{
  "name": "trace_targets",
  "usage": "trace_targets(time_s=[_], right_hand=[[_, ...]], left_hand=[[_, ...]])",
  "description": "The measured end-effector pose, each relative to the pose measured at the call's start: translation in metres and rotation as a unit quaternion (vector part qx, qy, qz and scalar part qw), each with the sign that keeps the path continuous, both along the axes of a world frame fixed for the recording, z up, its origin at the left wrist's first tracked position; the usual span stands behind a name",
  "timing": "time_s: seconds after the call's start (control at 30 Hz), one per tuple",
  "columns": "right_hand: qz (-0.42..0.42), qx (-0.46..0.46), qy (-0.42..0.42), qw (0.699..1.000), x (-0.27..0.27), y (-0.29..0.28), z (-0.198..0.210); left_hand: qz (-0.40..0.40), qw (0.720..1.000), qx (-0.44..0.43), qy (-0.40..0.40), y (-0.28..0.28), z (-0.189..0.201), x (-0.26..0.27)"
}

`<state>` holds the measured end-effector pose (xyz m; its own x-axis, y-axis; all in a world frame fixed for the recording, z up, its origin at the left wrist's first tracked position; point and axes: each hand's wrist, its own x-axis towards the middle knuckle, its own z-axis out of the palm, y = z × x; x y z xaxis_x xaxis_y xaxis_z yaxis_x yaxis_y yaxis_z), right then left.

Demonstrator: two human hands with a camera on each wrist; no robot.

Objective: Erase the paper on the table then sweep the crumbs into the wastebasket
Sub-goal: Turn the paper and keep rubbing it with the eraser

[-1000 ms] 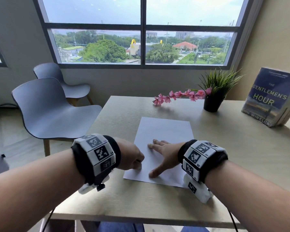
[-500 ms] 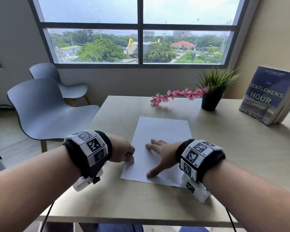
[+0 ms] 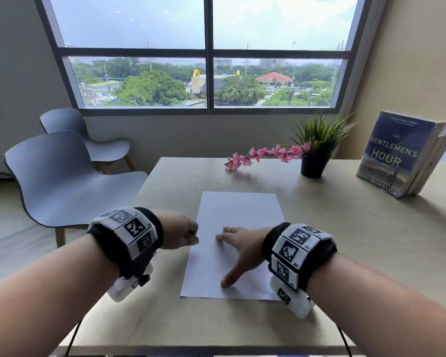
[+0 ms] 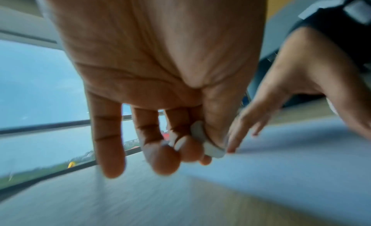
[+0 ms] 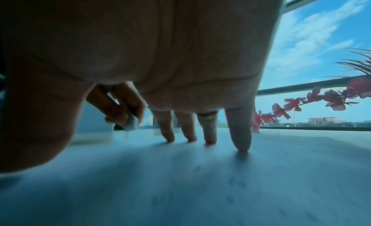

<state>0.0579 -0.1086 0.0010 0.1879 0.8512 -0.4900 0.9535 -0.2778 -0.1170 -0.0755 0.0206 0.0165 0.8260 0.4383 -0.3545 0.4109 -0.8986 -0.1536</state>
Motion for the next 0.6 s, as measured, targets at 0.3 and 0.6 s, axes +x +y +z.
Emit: trace_targets(time_s=[0.3,0.6], right_hand=[[-0.089,0.234,0.205,0.946,0.014,-0.003,0.020],[-0.135,0.168,0.047,0.975,0.047,-0.022,0.021]], left_hand=[[0.003,0.960,-0.223,-0.170,-0.005,0.004,0.023],[0.072,0.969,-0.166,-0.170,0.027,-0.012,0.049]])
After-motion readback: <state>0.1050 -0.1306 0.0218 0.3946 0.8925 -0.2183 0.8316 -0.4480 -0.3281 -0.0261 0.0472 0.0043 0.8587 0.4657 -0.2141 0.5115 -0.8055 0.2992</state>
